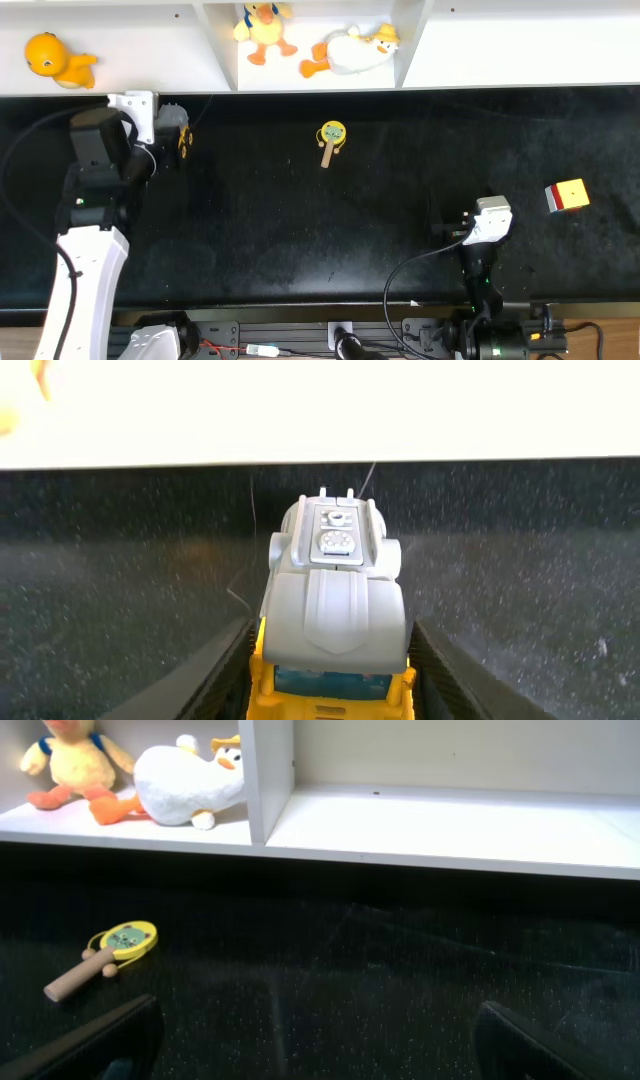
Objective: Store Toys
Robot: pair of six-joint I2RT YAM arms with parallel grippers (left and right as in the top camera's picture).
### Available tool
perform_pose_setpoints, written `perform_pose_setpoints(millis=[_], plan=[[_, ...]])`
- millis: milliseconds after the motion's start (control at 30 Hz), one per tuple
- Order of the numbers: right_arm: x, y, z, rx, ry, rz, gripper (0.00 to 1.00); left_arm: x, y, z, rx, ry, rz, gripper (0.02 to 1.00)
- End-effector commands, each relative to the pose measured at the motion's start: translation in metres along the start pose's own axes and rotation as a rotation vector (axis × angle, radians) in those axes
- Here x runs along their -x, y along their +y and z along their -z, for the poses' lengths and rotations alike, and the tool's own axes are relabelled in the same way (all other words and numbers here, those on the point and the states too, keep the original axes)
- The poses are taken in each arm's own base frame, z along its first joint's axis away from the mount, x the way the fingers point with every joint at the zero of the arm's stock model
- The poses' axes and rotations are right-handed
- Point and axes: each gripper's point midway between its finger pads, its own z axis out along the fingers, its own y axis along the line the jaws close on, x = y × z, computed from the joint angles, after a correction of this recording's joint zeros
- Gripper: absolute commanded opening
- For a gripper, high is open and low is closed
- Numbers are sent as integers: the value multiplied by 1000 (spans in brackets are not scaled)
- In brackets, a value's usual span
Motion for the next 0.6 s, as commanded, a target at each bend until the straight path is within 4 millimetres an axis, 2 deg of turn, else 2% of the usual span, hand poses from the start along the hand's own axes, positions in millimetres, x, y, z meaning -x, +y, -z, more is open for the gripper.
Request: perform_pose_setpoints(millis=[33, 267, 600], plan=[[1, 0, 0, 4, -10, 0, 996, 36, -1, 11, 0, -82, -7, 364], [1, 0, 0, 4, -10, 0, 996, 67, 2, 7, 6, -133, -11, 364], [1, 0, 0, 4, -10, 0, 996, 108, 8, -29, 7, -163, -14, 362]])
